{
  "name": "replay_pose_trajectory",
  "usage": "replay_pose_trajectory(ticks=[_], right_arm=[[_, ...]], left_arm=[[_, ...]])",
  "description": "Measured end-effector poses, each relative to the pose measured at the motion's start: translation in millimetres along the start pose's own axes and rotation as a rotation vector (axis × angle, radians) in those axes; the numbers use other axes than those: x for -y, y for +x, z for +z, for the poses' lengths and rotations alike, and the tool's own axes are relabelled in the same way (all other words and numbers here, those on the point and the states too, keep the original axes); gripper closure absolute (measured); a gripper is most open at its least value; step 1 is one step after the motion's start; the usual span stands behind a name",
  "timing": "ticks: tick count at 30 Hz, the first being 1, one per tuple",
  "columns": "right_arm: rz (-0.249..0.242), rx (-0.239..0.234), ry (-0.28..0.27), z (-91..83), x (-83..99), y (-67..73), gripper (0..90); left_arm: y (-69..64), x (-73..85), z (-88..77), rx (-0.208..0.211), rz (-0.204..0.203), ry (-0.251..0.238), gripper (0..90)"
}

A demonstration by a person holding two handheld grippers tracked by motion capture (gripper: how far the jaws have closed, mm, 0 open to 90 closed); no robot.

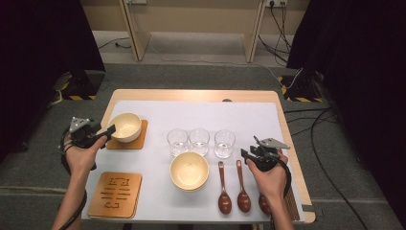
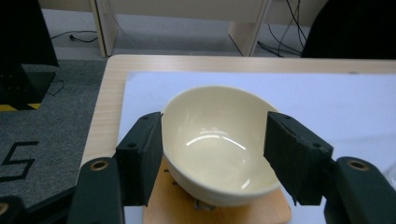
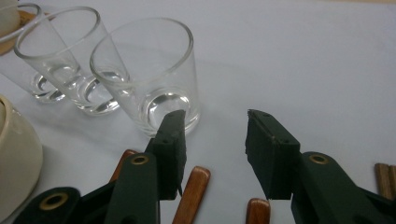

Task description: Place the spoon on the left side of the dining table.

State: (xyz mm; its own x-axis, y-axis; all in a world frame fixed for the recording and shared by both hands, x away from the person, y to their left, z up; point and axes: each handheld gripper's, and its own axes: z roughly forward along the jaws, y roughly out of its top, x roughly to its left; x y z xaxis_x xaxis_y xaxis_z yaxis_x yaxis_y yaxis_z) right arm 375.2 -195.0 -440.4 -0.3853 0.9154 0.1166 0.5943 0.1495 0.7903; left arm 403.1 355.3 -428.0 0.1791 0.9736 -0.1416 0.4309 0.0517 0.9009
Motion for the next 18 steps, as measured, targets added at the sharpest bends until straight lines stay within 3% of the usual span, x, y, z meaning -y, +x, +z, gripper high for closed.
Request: replay_pose_trajectory(ticks=[6, 12, 15, 18], right_arm=[[0.026, 0.008, 0.123, 3.5, 5.0, 0.4, 59.8], [0.05, 0.016, 0.169, 3.1, 8.1, 0.0, 60.4], [0.07, 0.01, 0.227, 6.3, 9.0, 3.0, 62.0], [0.083, 0.002, 0.251, 8.2, 9.3, 5.6, 63.2]], left_arm=[[-3.4, 10.5, -14.4, 0.002, -0.004, -0.02, 35.4], [-4.2, 23.6, -21.6, 0.006, 0.003, -0.011, 35.4], [-1.1, 29.1, -22.3, 0.006, -0.025, -0.009, 35.2], [-1.0, 32.0, -21.0, 0.007, -0.029, -0.002, 35.3]])
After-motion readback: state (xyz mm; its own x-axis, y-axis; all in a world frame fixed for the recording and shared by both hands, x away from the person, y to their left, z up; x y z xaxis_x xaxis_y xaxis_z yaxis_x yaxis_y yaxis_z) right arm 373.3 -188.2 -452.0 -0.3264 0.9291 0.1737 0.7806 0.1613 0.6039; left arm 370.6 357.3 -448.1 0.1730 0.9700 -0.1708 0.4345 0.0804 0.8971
